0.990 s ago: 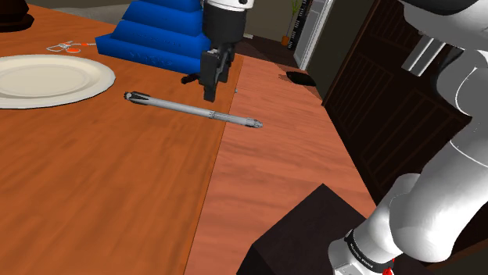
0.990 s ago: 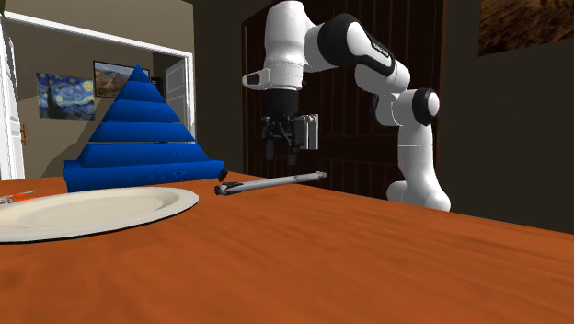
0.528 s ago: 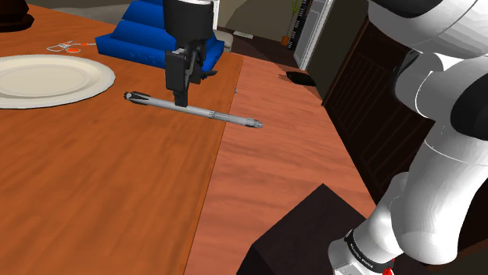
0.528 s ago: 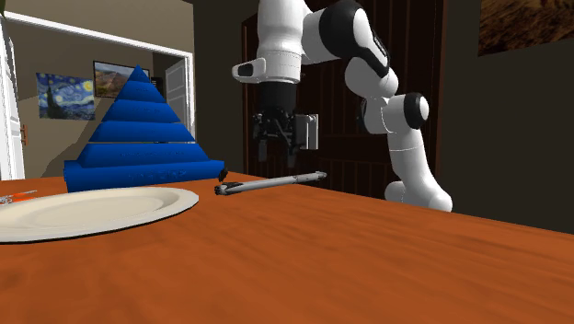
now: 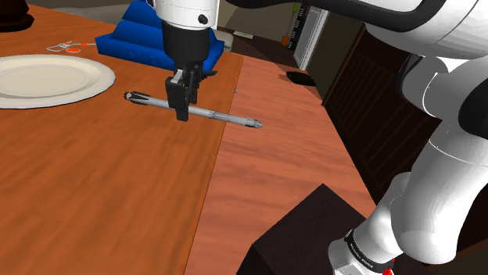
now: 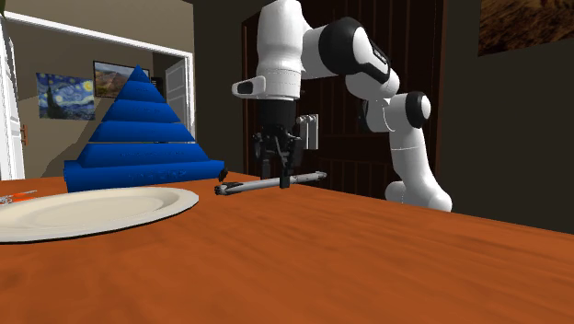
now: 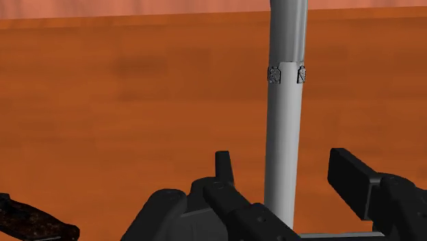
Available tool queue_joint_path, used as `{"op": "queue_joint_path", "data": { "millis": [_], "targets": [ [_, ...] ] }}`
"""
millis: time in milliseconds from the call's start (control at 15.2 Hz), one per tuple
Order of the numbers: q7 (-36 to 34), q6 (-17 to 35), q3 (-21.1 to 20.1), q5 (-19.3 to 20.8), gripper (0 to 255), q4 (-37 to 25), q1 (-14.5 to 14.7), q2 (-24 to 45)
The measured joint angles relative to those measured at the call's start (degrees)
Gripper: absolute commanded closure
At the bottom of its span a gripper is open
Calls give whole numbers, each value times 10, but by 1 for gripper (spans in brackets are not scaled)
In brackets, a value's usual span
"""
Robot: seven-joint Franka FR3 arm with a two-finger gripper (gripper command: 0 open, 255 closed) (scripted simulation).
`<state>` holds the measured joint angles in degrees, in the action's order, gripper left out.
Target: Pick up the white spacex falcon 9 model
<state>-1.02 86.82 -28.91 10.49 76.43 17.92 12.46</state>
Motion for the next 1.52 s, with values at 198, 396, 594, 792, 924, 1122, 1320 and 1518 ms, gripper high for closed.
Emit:
{"op": "queue_joint_path", "data": {
  "millis": [198, 396, 594, 792, 924, 1122, 1320, 1518],
  "targets": [
    [0, 2, 0, 0, 255, 2, -1, 0],
    [1, 3, 0, 0, 255, 3, -1, -1],
    [0, 2, 0, 0, 255, 2, 0, -1],
    [0, -19, -1, 5, 255, -27, 4, 9],
    [0, -39, -1, 9, 255, -53, 9, 16],
    [-2, -68, -3, 17, 255, -95, 18, 30],
    [-1, -102, -3, 27, 255, -146, 29, 49],
    [-2, -144, -3, 43, 255, -214, 48, 77]
  ]
}}
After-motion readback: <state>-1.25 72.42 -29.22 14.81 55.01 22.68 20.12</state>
